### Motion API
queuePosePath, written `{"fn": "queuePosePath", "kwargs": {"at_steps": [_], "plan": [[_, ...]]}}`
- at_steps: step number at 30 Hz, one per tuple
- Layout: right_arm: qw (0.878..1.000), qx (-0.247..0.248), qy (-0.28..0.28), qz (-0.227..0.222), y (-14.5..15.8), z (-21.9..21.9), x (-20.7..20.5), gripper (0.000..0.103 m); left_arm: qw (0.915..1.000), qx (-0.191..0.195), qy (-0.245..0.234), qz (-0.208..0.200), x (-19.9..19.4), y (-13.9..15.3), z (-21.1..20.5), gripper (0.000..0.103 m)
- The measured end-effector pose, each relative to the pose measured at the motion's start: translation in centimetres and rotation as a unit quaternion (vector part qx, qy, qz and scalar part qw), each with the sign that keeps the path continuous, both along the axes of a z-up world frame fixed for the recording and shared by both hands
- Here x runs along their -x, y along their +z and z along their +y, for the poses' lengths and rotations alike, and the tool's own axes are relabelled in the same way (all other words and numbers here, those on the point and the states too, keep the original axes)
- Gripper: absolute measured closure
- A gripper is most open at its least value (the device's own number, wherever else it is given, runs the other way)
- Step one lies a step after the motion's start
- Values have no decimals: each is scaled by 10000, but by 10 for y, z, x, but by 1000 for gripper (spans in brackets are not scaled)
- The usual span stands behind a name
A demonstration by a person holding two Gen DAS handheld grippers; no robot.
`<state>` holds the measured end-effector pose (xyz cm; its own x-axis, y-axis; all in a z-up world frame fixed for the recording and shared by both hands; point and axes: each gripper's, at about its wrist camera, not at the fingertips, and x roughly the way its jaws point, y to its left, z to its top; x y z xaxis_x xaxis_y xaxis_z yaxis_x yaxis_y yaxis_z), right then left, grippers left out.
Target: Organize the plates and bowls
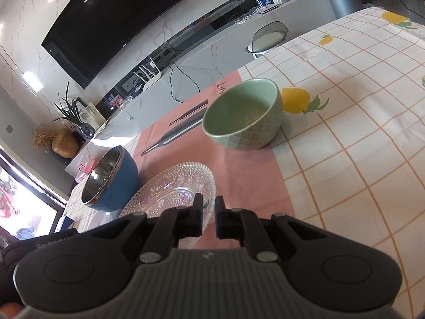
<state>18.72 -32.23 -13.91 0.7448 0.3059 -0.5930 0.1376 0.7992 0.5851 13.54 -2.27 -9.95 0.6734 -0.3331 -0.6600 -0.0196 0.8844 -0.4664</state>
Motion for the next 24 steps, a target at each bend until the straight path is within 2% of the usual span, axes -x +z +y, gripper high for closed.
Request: {"fn": "queuePosePath", "kwargs": {"at_steps": [12,24], "plan": [[9987,-29,502,-76,15,31,67,97,9999,-85,-1,-73,68,13,38,93],[9946,172,1020,86,8,65,103,97,9998,-82,160,73,109,-3,67,93]]}}
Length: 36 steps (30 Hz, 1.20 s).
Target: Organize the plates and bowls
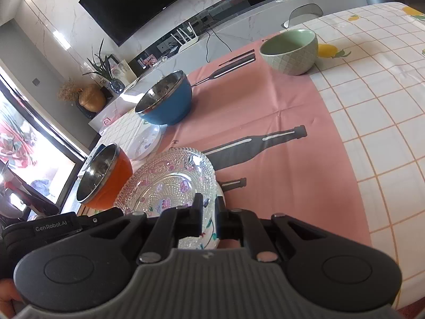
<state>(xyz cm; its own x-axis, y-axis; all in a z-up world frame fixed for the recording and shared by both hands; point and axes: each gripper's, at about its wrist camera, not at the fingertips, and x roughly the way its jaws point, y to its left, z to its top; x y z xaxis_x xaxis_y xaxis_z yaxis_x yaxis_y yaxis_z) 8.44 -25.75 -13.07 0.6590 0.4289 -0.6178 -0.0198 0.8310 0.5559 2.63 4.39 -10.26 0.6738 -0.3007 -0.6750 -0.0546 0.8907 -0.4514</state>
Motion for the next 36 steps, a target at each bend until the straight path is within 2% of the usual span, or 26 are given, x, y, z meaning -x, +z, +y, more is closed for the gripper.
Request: {"fn": "queuePosePath", "kwargs": {"at_steps": [20,25,36], "plan": [[9981,553,218,156,-5,18,-3,96,9988,-457,39,186,6,-11,-5,93],[9952,921,321,99,-2,27,-4,96,9972,-722,12,203,7,-12,-10,95],[9847,1693,424,-28,1,45,-2,95,9959,-900,-34,122,8,-10,-14,96]]}}
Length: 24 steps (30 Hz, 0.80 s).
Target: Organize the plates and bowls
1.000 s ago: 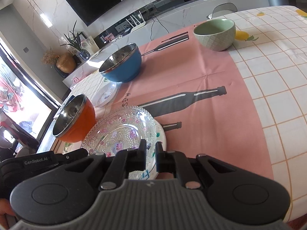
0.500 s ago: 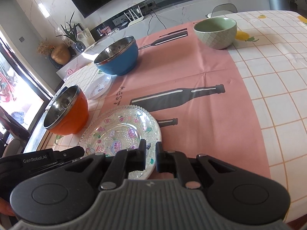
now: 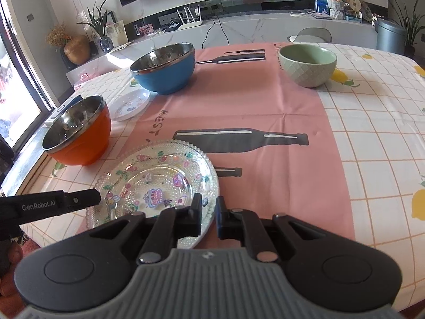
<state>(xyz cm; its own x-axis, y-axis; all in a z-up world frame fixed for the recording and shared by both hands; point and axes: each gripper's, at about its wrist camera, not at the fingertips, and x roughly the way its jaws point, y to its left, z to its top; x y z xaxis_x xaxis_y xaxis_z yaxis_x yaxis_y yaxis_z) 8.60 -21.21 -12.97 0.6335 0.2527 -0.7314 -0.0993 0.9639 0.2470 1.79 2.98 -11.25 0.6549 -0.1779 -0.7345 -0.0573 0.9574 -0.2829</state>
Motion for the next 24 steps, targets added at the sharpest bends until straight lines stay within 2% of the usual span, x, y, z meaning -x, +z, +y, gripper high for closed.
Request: {"fn": "queuePosePath", "kwargs": {"at_steps": [5,10,16,20,24], "plan": [[9998,151,56,-66,1,3,-1,95,10000,7,2,4,0,0,0,96],[9999,88,39,-61,0,2,-1,93,10000,69,17,19,0,0,2,95],[9999,-14,-59,-117,2,-2,1,89,9997,206,138,45,0,1,10,90],[9997,-73,-139,-195,7,-5,2,80,9994,251,219,-45,0,6,15,71],[9995,-142,-134,-241,13,-5,0,79,9995,163,224,-128,-2,14,17,61]]}}
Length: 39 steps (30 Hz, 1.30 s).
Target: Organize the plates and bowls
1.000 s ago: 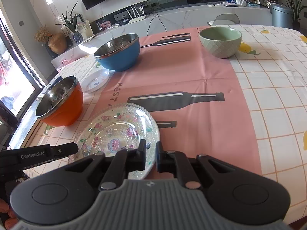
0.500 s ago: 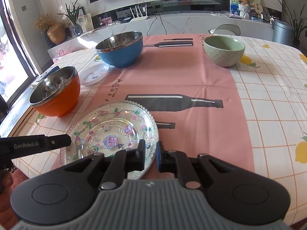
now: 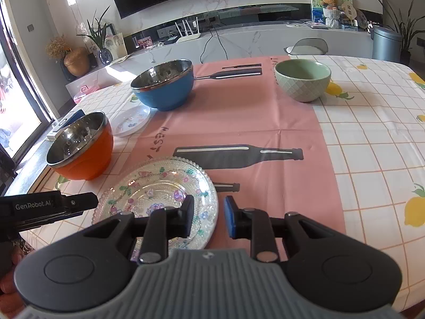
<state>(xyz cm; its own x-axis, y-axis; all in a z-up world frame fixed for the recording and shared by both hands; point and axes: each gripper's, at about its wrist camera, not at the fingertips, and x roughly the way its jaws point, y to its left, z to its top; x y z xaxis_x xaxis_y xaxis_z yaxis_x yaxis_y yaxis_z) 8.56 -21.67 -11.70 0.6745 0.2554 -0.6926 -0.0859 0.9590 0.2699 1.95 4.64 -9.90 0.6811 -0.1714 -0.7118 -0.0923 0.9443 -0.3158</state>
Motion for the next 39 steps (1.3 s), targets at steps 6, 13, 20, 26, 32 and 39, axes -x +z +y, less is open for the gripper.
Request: {"fn": "queuePosePath", "kwargs": {"at_steps": [6,13,20,26,32,39], "plan": [[9998,-174,80,22,11,7,-11,74,9998,98,-167,-23,-9,18,-2,61],[9987,-451,218,-37,34,17,-37,69,9972,107,-732,-101,-39,54,2,61],[9976,-633,292,-27,48,38,-71,67,9921,-297,-1205,166,-95,78,25,60],[9953,-896,236,283,38,54,-104,65,9774,-1098,-1767,380,-143,83,36,60],[9890,-1337,132,625,21,67,-138,65,9762,-735,-1865,827,-206,60,70,60],[9816,-1631,3,998,0,75,-175,71,9650,-865,-2155,1215,-245,17,74,60]]}}
